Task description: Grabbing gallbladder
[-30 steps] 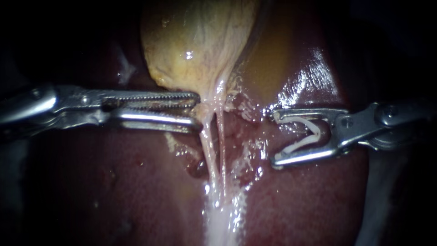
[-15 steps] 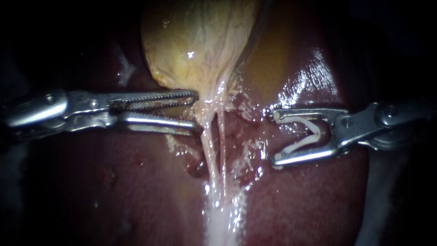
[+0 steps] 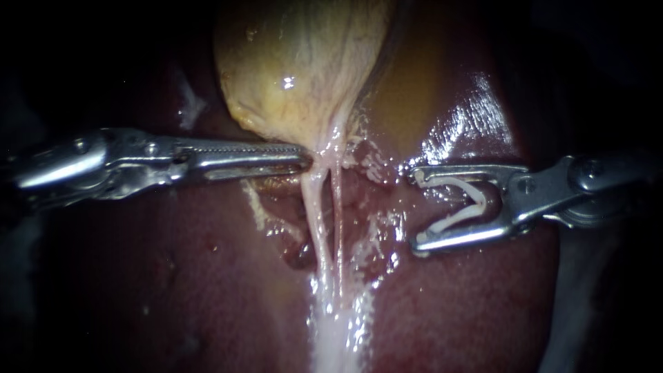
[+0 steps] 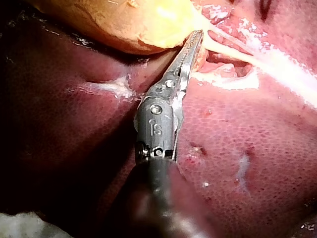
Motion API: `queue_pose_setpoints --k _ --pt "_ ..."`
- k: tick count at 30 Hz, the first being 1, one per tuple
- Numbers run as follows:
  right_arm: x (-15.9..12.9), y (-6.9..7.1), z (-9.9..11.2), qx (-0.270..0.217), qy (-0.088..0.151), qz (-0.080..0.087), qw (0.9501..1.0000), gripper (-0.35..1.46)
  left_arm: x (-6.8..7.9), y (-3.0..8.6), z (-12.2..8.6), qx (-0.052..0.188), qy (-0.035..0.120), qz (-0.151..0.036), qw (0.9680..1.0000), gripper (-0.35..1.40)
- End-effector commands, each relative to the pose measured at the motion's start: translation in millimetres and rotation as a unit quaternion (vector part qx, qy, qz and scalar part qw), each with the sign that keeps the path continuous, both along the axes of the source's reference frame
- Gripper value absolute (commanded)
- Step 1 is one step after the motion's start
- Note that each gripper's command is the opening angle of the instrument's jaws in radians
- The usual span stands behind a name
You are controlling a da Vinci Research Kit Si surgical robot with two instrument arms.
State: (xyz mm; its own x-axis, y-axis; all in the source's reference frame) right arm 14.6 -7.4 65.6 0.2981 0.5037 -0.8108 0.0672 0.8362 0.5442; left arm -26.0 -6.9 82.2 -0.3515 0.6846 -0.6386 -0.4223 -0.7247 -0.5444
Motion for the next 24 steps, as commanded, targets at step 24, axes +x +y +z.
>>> queue_pose_setpoints --k 24 --pt "-0.1 0.1 0.1 0.000 0.000 0.000 1.0000 0.50 1.9 -0.1 -9.2 0.038 -0.024 0.004 0.9990 -0.35"
